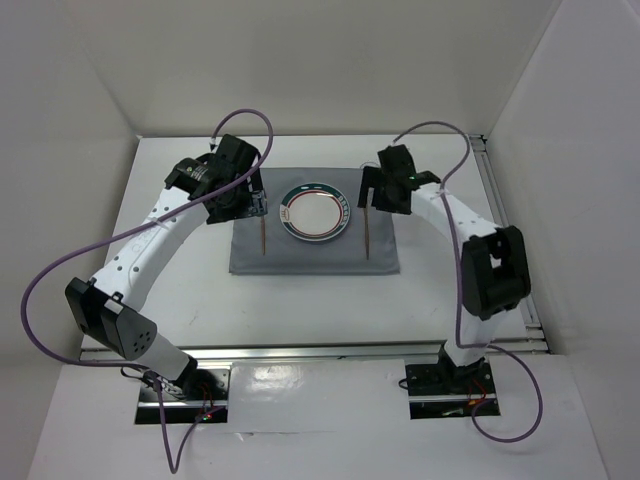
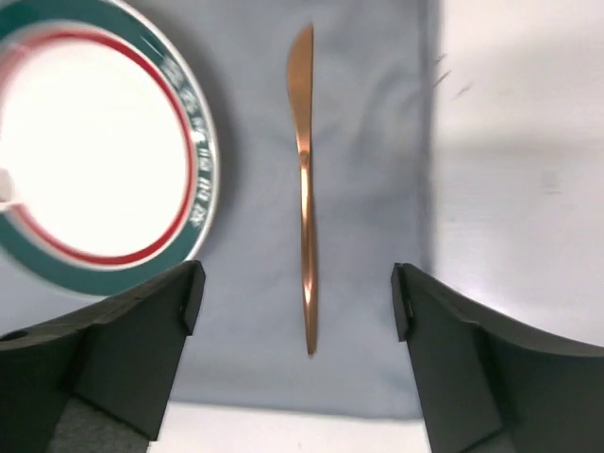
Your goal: Set the dinner table for one person
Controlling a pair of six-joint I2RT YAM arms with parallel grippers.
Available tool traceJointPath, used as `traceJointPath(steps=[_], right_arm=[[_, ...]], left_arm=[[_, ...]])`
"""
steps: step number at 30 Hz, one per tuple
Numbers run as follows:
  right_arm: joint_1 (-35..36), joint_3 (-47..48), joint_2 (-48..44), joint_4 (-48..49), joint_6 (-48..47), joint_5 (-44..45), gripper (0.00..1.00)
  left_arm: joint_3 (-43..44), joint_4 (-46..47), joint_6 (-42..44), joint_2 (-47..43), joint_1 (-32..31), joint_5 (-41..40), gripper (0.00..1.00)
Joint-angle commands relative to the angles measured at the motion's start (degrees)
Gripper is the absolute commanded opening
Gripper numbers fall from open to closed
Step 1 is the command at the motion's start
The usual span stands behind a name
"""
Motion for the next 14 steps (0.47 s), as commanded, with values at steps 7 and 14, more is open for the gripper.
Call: traceJointPath(steps=[7,14], right_arm=[[-6.9,-3.4,-21.9,-10.4,3.8,9.5,1.0],[-8.7,-9.6,-32.4,-12.3,3.8,11.3,1.0]], left_arm=[[0.2,2.8,0.2,-2.7,0.3,1.3,0.89],[-2.1,7.2,0.7,-6.8,0.3,3.9,0.89]])
